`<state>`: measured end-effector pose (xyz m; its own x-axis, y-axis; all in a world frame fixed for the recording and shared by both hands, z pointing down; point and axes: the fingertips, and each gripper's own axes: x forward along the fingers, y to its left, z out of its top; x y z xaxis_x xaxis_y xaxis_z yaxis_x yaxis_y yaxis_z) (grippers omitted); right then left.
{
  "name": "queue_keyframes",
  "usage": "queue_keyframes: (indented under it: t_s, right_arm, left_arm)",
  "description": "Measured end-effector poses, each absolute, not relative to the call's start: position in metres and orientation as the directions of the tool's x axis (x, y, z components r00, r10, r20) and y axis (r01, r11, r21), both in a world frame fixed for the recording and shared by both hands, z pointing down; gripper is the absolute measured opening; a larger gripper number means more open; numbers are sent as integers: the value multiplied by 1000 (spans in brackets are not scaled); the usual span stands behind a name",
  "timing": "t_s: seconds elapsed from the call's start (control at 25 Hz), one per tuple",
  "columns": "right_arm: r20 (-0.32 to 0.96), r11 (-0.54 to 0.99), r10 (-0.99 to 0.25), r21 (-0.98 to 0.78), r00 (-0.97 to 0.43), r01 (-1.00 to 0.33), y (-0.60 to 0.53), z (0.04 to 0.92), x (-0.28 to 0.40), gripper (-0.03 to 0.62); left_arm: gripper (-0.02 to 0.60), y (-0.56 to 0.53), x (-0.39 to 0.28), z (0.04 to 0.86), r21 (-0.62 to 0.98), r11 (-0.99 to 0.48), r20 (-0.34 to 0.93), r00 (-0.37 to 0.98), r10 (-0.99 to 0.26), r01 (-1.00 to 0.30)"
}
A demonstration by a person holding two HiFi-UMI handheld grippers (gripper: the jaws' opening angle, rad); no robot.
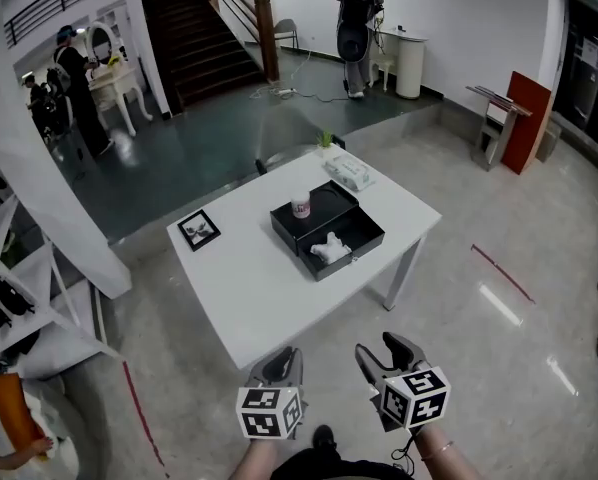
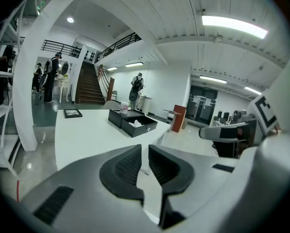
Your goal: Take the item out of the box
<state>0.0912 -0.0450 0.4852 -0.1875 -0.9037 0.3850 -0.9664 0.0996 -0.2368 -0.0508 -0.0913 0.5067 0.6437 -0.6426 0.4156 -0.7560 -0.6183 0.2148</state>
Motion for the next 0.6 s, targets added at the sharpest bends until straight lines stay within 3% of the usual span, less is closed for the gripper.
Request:
queue_keyframes:
  t_s: [0.6]
  right_arm:
    - [396,26,-910,-239,-121,-971,-98,486,105,238]
  left_arm:
    - [46,-146,-39,514,224,-659,418,681,-601,-718]
